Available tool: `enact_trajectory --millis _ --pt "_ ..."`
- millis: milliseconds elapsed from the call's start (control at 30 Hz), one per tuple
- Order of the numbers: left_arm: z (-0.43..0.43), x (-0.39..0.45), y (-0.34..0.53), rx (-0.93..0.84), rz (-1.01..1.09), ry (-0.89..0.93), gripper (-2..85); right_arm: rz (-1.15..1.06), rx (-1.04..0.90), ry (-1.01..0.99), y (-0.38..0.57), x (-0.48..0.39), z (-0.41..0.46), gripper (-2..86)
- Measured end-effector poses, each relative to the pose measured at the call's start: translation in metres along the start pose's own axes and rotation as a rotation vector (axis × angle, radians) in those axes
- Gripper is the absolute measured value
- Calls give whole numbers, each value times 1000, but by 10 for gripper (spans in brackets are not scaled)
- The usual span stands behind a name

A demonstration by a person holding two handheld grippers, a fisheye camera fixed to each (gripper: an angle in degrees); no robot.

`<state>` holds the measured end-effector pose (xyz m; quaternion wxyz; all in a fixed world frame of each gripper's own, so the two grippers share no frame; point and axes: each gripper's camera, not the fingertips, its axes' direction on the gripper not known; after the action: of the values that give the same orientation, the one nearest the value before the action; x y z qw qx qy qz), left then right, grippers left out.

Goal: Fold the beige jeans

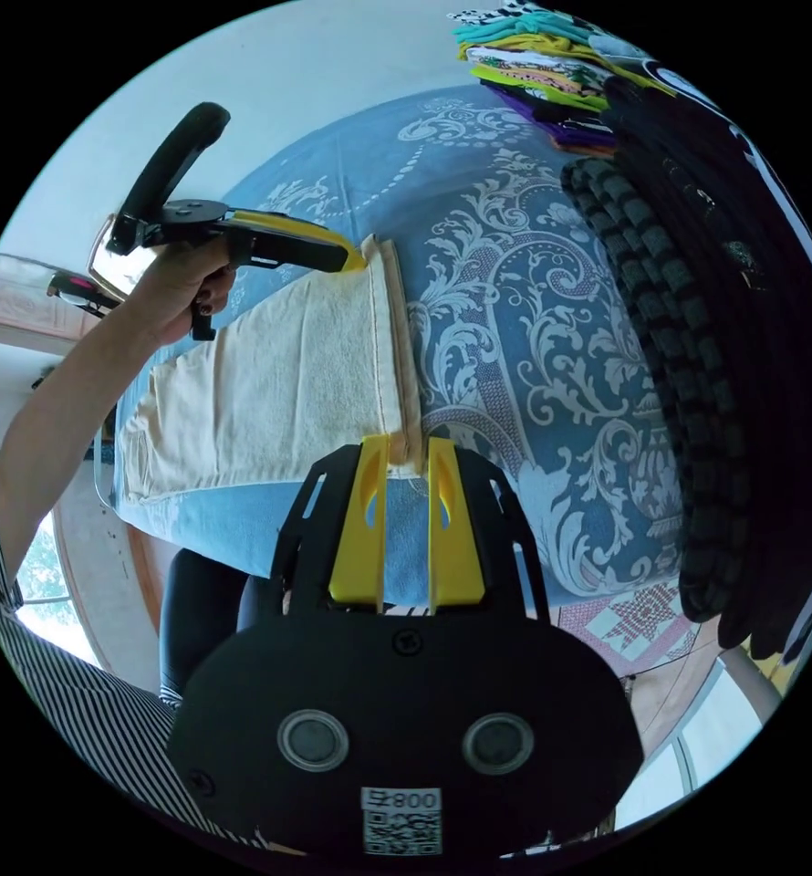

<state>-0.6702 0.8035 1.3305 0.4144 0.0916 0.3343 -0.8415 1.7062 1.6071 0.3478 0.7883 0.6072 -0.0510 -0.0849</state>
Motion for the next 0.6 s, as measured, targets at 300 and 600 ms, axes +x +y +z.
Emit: enact_trajectory --millis 300,600 --pt "-31 -10 32 48 -64 72 13 38 0 -58 -5 -14 -8 31" --pt "-119 -23 131 214 -83 93 12 -5 116 -300 16 -55 -77 14"
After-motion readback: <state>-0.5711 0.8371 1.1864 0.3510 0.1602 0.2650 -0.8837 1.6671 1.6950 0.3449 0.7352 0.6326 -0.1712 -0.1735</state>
